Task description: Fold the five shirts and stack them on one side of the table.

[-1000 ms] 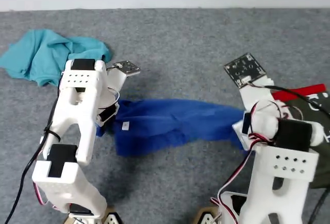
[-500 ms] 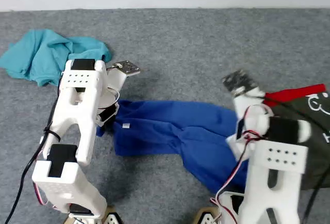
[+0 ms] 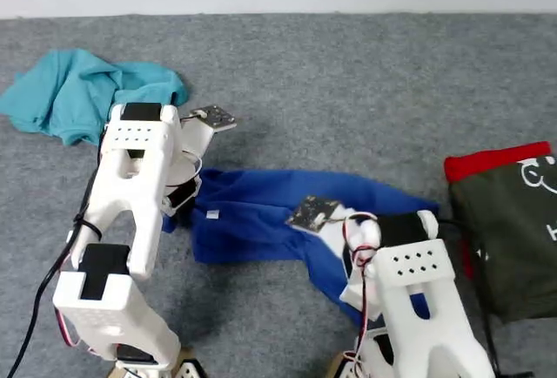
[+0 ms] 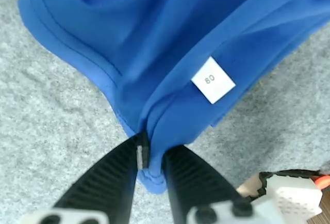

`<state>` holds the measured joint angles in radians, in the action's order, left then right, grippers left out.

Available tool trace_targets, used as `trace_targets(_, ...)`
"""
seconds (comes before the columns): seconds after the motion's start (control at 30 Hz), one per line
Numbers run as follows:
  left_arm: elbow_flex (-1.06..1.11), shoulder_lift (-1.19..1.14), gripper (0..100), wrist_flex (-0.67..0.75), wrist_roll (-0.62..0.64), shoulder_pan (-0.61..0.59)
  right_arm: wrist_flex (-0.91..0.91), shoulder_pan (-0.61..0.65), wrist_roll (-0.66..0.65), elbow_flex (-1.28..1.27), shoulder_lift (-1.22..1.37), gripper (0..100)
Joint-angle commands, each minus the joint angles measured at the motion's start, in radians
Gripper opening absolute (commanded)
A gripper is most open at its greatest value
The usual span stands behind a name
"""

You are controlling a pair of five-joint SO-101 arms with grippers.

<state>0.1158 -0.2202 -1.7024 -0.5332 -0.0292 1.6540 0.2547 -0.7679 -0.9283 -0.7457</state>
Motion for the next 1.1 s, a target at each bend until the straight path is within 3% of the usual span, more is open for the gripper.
trace_targets(0.0, -0.004, 0.052, 1, 0.006, -0.006, 0.0, -0.001, 0.008, -0.066, -0.014, -0.007, 12.1)
trace_targets(0.13, -0.004, 0.052, 1, 0.006, -0.006, 0.0, -0.051, 0.008, -0.12, -0.081, -0.005, 10.7)
trace_targets(0.3, -0.004, 0.052, 1, 0.006, -0.006, 0.0, -0.097, 0.013, -0.169, -0.137, -0.004, 21.4)
trace_targets(0.4, -0.002, 0.052, 1, 0.006, -0.006, 0.0, -0.108, 0.015, -0.189, -0.14, 0.039, 22.1)
trace_targets(0.63, -0.002, 0.051, 1, 0.006, -0.006, 0.0, -0.372, 0.008, -0.184, -0.199, 0.355, 20.9)
trace_targets(0.8, -0.002, 0.051, 1, 0.003, -0.006, 0.0, -0.524, 0.013, -0.098, -0.138, 0.553, 20.8)
trace_targets(0.87, -0.002, 0.051, 1, 0.003, -0.006, 0.0, -0.522, 0.016, -0.083, -0.101, 0.59, 17.5)
trace_targets(0.97, -0.002, 0.051, 1, 0.002, -0.006, 0.0, -0.509, 0.007, -0.08, -0.06, 0.568, 1.7)
trace_targets(1.07, -0.002, 0.051, 1, 0.002, -0.006, 0.0, -0.403, 0.007, -0.078, 0.005, 0.495, 4.9)
